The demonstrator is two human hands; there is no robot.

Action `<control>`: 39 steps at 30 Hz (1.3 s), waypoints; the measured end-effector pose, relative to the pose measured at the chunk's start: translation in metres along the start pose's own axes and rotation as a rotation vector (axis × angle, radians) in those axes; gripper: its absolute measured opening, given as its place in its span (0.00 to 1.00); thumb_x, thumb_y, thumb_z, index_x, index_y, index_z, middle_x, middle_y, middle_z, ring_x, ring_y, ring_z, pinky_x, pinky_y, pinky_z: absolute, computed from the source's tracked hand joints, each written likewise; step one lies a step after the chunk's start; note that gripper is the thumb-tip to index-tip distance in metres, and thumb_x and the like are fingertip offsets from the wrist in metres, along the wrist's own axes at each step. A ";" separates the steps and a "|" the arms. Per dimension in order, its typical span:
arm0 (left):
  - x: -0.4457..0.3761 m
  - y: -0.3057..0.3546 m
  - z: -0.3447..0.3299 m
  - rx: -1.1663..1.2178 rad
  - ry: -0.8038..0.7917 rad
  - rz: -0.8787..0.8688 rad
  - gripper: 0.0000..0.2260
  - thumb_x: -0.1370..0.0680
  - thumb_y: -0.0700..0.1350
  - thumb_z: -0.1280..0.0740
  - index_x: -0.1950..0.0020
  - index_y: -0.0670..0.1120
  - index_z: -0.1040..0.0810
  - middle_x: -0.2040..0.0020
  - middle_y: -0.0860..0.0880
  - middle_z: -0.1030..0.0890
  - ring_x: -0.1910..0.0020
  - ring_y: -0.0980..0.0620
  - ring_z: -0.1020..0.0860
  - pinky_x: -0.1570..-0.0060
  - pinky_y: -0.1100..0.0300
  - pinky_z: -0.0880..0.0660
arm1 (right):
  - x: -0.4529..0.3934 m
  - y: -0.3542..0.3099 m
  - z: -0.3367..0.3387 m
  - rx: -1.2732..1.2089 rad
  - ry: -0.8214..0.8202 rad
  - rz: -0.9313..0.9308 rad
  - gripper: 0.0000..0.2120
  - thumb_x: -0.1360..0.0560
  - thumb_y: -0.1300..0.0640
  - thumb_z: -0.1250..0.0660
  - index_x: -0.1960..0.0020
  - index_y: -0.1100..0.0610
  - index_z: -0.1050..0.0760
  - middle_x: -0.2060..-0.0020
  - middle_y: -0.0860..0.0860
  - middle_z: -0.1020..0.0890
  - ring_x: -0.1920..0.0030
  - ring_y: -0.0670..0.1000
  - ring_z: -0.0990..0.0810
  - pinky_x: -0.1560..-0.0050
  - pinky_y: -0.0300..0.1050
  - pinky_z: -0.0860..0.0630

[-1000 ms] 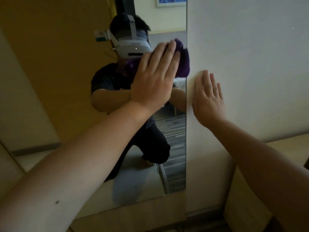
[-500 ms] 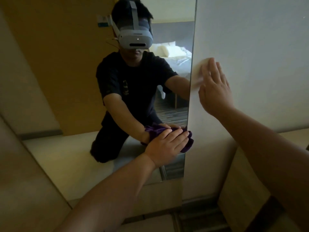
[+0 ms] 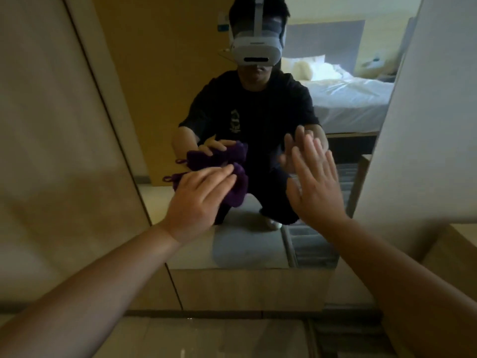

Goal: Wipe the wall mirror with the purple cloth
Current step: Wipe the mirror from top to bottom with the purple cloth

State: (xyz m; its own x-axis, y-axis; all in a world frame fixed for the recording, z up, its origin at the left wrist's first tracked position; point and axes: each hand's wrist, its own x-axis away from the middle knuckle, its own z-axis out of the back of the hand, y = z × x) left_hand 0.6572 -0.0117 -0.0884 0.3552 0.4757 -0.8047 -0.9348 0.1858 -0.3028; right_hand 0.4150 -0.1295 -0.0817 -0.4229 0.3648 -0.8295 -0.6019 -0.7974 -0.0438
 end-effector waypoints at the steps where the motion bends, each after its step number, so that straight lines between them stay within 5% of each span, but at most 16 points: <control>1: 0.011 -0.016 0.005 -0.025 0.004 0.027 0.13 0.16 0.36 0.41 0.33 0.39 0.23 0.32 0.41 0.23 0.36 0.40 0.24 0.40 0.44 0.28 | 0.007 -0.012 -0.014 0.019 -0.034 0.031 0.29 0.21 0.55 0.41 0.22 0.61 0.41 0.20 0.58 0.49 0.20 0.57 0.54 0.21 0.59 0.53; 6: 0.046 -0.066 0.011 -0.112 0.034 0.041 0.14 0.16 0.36 0.43 0.34 0.39 0.24 0.33 0.41 0.23 0.36 0.40 0.24 0.42 0.44 0.27 | 0.033 -0.052 -0.082 0.226 -0.187 0.139 0.30 0.21 0.52 0.37 0.23 0.62 0.39 0.21 0.60 0.47 0.20 0.61 0.54 0.24 0.68 0.49; 13: 0.048 -0.091 -0.021 -0.170 0.148 -0.070 0.16 0.20 0.37 0.33 0.32 0.42 0.22 0.31 0.43 0.24 0.31 0.43 0.26 0.34 0.44 0.29 | 0.038 -0.052 -0.123 0.280 -0.071 0.107 0.30 0.19 0.52 0.41 0.20 0.58 0.45 0.21 0.60 0.50 0.20 0.60 0.58 0.23 0.65 0.58; 17: 0.104 -0.079 -0.066 -0.214 0.124 -0.114 0.23 0.20 0.40 0.35 0.25 0.44 0.32 0.26 0.44 0.30 0.26 0.45 0.32 0.27 0.46 0.36 | 0.039 -0.046 -0.134 0.244 0.024 0.138 0.32 0.20 0.50 0.38 0.20 0.56 0.46 0.20 0.56 0.53 0.20 0.59 0.58 0.23 0.63 0.60; 26: 0.257 -0.036 -0.130 -0.196 -0.189 -0.142 0.21 0.16 0.41 0.46 0.22 0.48 0.36 0.24 0.49 0.34 0.24 0.47 0.38 0.25 0.48 0.44 | 0.038 -0.034 -0.154 0.289 0.198 0.241 0.35 0.22 0.49 0.39 0.19 0.56 0.47 0.19 0.55 0.55 0.20 0.59 0.55 0.23 0.63 0.58; 34: 0.215 -0.026 -0.085 0.092 -0.308 -0.010 0.19 0.19 0.38 0.40 0.28 0.44 0.31 0.30 0.44 0.25 0.32 0.45 0.29 0.39 0.46 0.27 | 0.037 -0.042 -0.137 0.274 0.105 0.187 0.34 0.21 0.50 0.38 0.19 0.56 0.47 0.20 0.56 0.52 0.20 0.58 0.57 0.23 0.62 0.59; 39: 0.106 -0.036 -0.038 0.114 0.032 0.017 0.13 0.17 0.34 0.39 0.32 0.39 0.25 0.33 0.40 0.23 0.36 0.40 0.24 0.42 0.44 0.26 | 0.036 -0.048 -0.106 0.169 -0.057 0.163 0.29 0.21 0.52 0.39 0.22 0.58 0.38 0.21 0.61 0.45 0.20 0.60 0.53 0.23 0.64 0.54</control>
State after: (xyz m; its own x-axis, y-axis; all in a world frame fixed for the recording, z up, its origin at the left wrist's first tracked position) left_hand 0.7280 -0.0003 -0.1818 0.3376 0.4525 -0.8254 -0.9332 0.2759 -0.2304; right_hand 0.5005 -0.1295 -0.1689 -0.5584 0.2687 -0.7849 -0.6257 -0.7576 0.1858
